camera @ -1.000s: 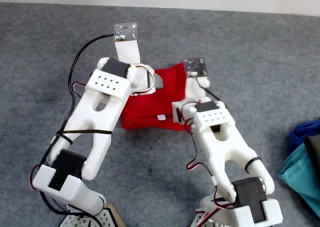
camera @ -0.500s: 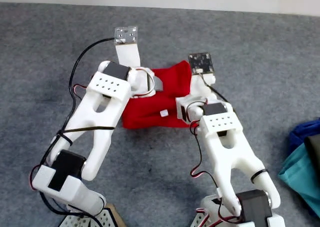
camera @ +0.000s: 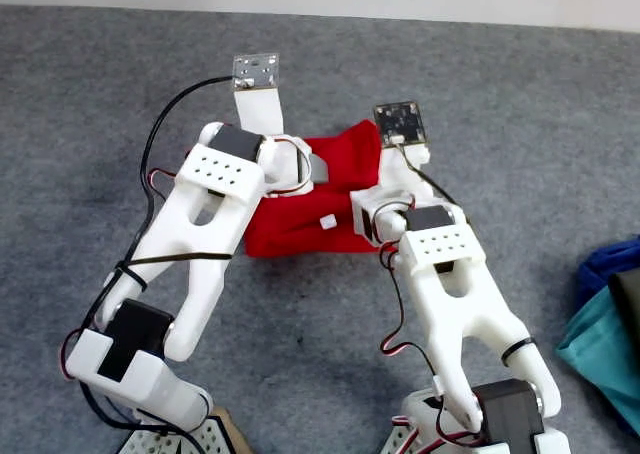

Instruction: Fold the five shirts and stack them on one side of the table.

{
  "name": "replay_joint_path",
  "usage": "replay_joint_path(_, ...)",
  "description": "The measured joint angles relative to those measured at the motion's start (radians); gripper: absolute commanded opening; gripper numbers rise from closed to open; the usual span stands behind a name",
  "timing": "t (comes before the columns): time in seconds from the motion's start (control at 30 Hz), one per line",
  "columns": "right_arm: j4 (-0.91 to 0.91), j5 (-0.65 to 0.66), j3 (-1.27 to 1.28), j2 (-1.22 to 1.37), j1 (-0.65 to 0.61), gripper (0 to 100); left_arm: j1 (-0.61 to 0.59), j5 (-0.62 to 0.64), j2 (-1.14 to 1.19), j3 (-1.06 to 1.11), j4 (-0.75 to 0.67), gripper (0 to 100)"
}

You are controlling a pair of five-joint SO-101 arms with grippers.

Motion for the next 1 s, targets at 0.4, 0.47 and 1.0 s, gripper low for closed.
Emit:
replay_joint_path(0.4, 0.0, 0.006, 0.0, 0.0, 0.0, 8.7, -0.003, 0.0, 0.0, 0.0, 0.0, 30)
replay_joint_path(0.47, 0.0, 0.006, 0.0, 0.0, 0.0, 8.7, -0.003, 0.0, 0.0, 0.0, 0.0, 30)
replay_joint_path(1.0, 0.0, 0.006, 0.003, -0.003, 0.021, 0.7, -0.003, 0.0, 0.002, 0.008, -0.02, 30)
